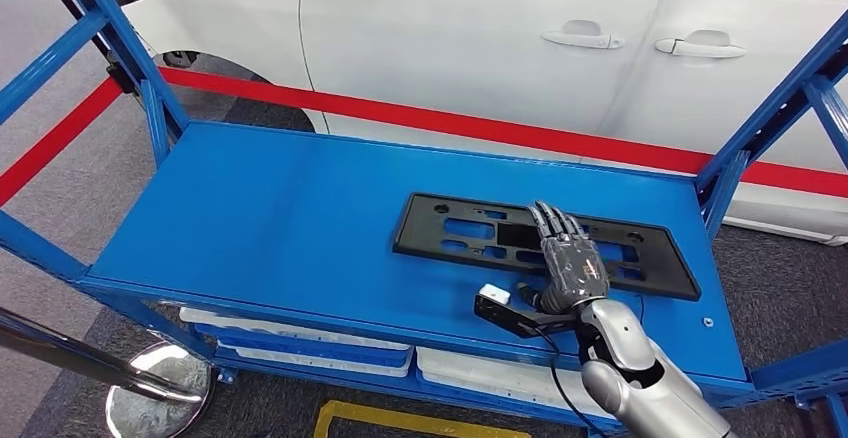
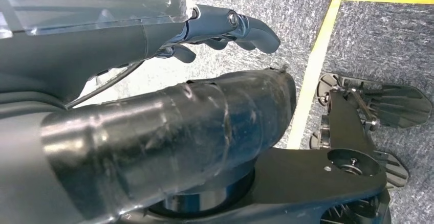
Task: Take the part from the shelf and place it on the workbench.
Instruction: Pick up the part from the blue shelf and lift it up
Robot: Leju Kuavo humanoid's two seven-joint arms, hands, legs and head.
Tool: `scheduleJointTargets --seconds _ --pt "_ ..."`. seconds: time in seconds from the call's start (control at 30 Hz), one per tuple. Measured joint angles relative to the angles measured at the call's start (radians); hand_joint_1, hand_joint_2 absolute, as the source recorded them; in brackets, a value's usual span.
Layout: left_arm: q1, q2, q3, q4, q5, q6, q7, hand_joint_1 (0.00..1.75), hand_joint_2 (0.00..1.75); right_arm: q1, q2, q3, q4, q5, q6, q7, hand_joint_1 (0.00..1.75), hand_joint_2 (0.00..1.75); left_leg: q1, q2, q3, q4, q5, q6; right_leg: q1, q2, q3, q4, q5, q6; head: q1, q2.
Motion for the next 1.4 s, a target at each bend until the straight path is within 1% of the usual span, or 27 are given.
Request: scheduleJointTargets --seconds 0.17,0.3,0.43,0.73,0.77,0.9,1.3,1.4 --pt "0.0 0.0 -0.001 0.0 0.0 0.0 -0.004 0.0 0.0 -0.01 0.032 -0.008 0.064 0.01 0.002 0.004 0.0 1.75 0.0 0.0 0.0 0.0 0.0 0.0 0.0 0.0 0.0 0.0 0.0 0.0 0.0 0.0" --pt "0.0 0.0 -0.001 0.0 0.0 0.0 -0.01 0.0 0.0 -0.018 0.046 -0.013 0.09 0.006 0.034 0.003 0.0 1.75 0.0 0.0 0.0 0.0 0.0 0.0 0.0 0.0 0.0 0.0 0.0 0.0 0.0 0.0" --pt "0.0 0.0 -0.001 0.0 0.001 -0.001 -0.011 0.0 0.0 -0.025 0.05 -0.023 0.094 -0.016 0.073 -0.007 0.0 1.75 0.0 0.0 0.001 0.0 0.0 0.0 0.0 0.0 0.0 0.0 0.0 0.0 0.0 0.0" --pt "0.001 0.0 -0.001 0.0 0.002 -0.001 -0.011 0.0 0.0 -0.028 0.051 -0.032 0.093 -0.009 0.088 -0.004 0.0 1.75 0.0 0.0 0.001 0.0 0.0 0.0 0.0 0.0 0.001 0.0 0.0 0.0 0.0 0.0" --pt "0.001 0.0 -0.001 0.0 0.002 -0.001 -0.013 0.0 0.0 -0.028 0.052 -0.032 0.092 -0.002 0.088 0.001 0.02 1.75 0.0 0.0 0.001 0.0 0.0 0.0 0.0 0.0 0.001 0.0 0.0 0.0 0.0 0.0" --pt "0.001 0.0 -0.001 0.0 0.002 -0.001 -0.019 0.0 0.0 -0.028 0.059 -0.032 0.092 0.031 0.075 0.025 1.73 1.75 0.0 0.0 0.001 0.0 0.0 0.0 0.0 0.0 0.001 0.0 0.0 0.0 0.0 0.0" --pt "0.001 0.0 0.0 0.0 0.013 -0.002 -0.025 0.0 0.0 -0.024 0.086 -0.032 0.092 0.047 0.068 0.029 1.75 1.75 0.0 0.0 0.0 0.0 0.0 0.0 0.0 0.0 0.0 0.0 0.0 0.0 0.0 0.0" --pt "0.001 0.0 0.0 0.0 0.014 -0.002 -0.026 0.0 1.31 -0.025 0.089 -0.032 0.092 0.048 0.068 0.029 1.75 1.75 0.0 0.0 0.0 0.0 0.0 0.0 0.0 0.0 0.0 0.0 0.0 0.0 0.0 0.0"
